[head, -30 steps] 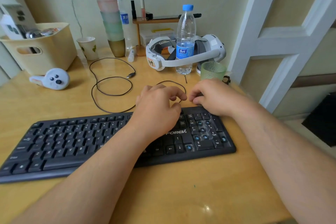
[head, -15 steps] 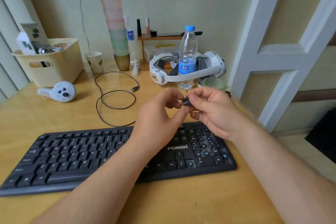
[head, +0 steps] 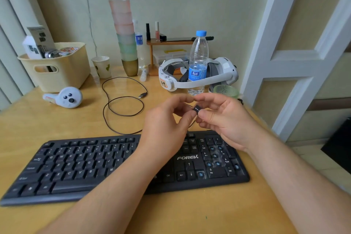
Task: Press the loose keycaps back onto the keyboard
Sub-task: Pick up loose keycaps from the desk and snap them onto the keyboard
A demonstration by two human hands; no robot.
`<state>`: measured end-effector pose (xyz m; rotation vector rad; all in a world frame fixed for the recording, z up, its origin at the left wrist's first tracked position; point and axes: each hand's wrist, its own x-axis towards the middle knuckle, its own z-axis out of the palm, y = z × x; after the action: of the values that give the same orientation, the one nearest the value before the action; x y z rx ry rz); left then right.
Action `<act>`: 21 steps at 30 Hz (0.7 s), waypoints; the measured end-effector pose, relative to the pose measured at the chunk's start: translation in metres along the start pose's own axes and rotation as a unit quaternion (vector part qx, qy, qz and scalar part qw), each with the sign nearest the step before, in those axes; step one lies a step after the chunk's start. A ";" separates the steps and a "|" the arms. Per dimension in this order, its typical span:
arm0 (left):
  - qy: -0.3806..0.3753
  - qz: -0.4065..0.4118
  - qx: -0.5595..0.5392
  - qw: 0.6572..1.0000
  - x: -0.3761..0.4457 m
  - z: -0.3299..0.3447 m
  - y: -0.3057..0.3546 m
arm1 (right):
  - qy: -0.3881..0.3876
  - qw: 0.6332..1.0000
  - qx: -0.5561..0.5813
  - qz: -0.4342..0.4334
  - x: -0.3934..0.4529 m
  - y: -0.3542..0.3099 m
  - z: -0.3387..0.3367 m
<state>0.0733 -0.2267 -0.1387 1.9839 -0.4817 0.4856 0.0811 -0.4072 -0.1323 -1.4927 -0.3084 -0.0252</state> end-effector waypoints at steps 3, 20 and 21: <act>0.005 -0.028 -0.042 0.999 0.001 0.002 -0.002 | 0.029 0.989 -0.139 -0.043 -0.001 -0.001 -0.001; -0.034 -0.098 -0.138 0.985 0.003 0.006 -0.003 | 0.056 0.957 -0.261 -0.114 0.001 -0.002 -0.006; -0.037 -0.107 -0.151 0.982 0.003 0.007 -0.002 | 0.055 0.958 -0.258 -0.114 0.002 -0.002 -0.006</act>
<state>0.0778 -0.2322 -0.1412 1.7393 -0.3590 0.1924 0.0836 -0.4134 -0.1307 -1.9564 -0.4028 -0.3983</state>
